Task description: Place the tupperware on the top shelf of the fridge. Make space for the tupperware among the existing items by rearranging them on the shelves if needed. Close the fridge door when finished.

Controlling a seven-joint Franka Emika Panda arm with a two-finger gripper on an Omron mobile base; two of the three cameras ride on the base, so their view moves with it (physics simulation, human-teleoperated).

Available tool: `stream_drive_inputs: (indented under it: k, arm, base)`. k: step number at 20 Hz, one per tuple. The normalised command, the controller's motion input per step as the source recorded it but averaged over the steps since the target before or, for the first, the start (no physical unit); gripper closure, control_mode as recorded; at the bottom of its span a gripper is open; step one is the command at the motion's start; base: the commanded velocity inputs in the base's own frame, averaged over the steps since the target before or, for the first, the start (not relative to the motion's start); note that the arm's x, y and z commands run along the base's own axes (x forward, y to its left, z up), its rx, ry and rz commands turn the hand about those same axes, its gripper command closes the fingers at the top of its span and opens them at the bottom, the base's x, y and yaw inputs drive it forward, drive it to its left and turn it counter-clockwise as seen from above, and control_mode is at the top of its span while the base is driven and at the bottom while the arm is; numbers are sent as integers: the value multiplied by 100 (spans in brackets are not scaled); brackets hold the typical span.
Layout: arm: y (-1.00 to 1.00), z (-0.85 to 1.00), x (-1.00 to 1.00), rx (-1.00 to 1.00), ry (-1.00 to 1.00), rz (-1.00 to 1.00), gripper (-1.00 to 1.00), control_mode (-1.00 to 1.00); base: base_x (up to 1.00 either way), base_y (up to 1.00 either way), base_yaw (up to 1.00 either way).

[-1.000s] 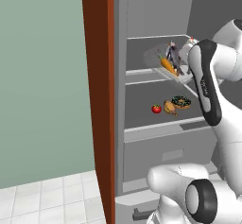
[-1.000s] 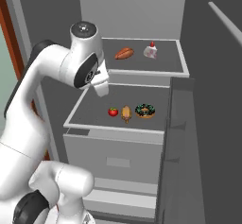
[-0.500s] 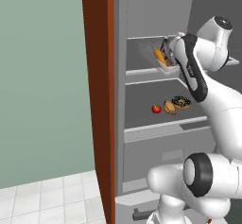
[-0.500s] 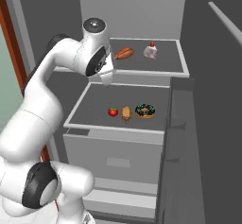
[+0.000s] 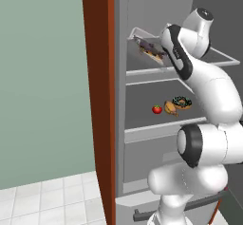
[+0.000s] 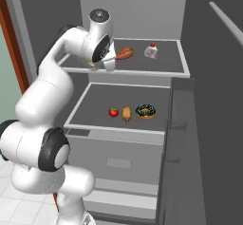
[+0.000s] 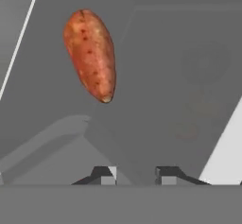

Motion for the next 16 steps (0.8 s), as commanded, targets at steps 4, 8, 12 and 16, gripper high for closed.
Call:
stream_drive_inputs:
  k: [4,8,12,16]
  arm:
    - [0,0,80,0,0,-3,100,-100]
    - [0,0,48,0,5,-15,100,-100]
    - [20,0,38,-1,5,-14,-100,-100]
    - [29,1,14,0,1,-6,-100,-100]
  base:
    - [0,0,0]
    - [0,0,0]
    - [0,0,0]
    - [0,0,0]
